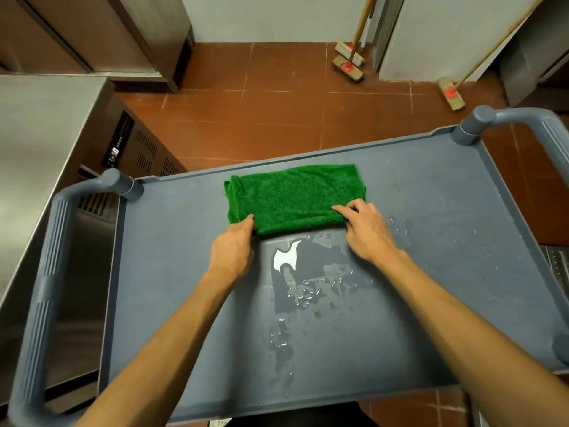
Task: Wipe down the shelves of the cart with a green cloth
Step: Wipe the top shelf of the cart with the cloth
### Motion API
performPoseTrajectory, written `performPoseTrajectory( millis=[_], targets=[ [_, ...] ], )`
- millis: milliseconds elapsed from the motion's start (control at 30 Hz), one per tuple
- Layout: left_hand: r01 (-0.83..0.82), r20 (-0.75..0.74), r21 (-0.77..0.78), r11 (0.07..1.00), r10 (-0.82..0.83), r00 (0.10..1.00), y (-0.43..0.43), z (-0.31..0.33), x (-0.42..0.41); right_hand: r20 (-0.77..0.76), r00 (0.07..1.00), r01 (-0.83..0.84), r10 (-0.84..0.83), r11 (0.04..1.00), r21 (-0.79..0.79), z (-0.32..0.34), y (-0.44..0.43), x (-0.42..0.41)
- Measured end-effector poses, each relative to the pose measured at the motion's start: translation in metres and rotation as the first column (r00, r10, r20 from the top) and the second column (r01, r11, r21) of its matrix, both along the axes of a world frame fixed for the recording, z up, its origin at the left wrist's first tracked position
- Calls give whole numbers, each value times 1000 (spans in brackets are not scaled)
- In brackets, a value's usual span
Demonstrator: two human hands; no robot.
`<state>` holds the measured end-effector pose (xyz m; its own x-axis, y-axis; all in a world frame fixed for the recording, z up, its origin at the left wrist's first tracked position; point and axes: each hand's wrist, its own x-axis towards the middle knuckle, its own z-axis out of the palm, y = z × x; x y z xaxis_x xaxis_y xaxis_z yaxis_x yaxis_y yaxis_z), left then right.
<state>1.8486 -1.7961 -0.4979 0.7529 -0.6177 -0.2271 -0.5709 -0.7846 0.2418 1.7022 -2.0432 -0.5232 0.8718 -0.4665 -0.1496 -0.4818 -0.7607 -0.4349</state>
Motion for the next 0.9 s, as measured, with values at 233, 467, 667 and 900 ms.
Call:
performPoseTrajectory(
  millis=[233, 467, 667, 900],
  targets=[
    [13, -22, -1, 1000, -13, 1000, 21, 3, -29, -19, 1000, 19, -19, 1000, 3, 1, 27, -36],
    [27, -29, -41, 999, -29, 999, 52, 2, -65, -27, 999, 39, -39, 999, 9, 2, 60, -76],
    [43, -31, -33, 999, -44, 999, 79, 2, -94, -17, 999, 49, -49, 999, 3, 2, 90, -111],
    [64, 0, -63, 996, -64, 998, 113, -2, -129, -73, 997, 30, -30, 1000, -4, 5, 122, -149]
  ],
)
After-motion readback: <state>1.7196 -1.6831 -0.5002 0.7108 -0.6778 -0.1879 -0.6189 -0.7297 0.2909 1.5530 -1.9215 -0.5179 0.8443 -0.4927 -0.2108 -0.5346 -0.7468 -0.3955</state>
